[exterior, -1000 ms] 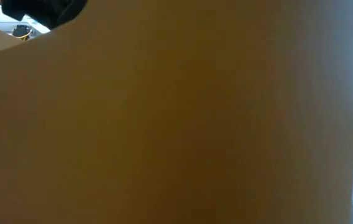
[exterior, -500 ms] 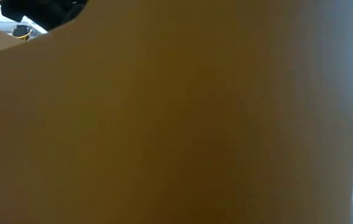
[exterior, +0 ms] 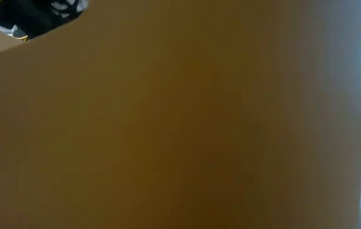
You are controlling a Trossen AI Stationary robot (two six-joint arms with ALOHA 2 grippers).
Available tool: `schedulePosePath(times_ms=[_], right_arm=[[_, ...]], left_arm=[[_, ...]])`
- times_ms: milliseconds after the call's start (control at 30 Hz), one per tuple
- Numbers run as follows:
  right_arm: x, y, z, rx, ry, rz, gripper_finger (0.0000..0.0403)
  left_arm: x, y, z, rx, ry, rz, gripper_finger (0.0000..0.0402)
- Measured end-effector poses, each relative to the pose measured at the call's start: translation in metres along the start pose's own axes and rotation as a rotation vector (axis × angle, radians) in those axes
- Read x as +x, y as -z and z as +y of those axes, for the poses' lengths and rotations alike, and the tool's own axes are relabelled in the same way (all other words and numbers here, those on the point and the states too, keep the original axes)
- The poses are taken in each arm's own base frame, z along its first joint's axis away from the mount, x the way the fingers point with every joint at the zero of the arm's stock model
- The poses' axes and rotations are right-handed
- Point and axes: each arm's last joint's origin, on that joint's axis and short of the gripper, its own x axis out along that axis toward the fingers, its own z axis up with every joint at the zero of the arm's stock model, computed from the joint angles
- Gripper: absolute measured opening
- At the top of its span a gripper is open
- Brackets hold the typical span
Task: Sort Maruchan noodles
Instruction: Put the green noodle pack into the white bin
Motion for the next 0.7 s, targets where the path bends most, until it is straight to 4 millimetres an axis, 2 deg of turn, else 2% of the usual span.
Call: schedulePosePath(times_ms=[133,267,533,700], right_arm=[[0.0,-0.025,0.018,-0.115,0.12,-0.093,0.0028],[0.012,-0.049,0.031,-0.226,0.234,-0.156,0.0028],[0.071,-0.085,0.054,-0.451,0.426,-0.057,0.0028],[0.108,-0.083,0.064,-0.614,0.568,0.097,0.0028]], left_arm=[[0.004,0.017,0.0,-0.088,0.019,-0.036,0.0103],[0.006,0.026,-0.001,-0.15,0.091,-0.095,0.0103],[0.007,0.035,0.001,-0.206,0.095,-0.106,0.0103],[0.006,0.035,0.001,-0.216,0.089,-0.11,0.0103]])
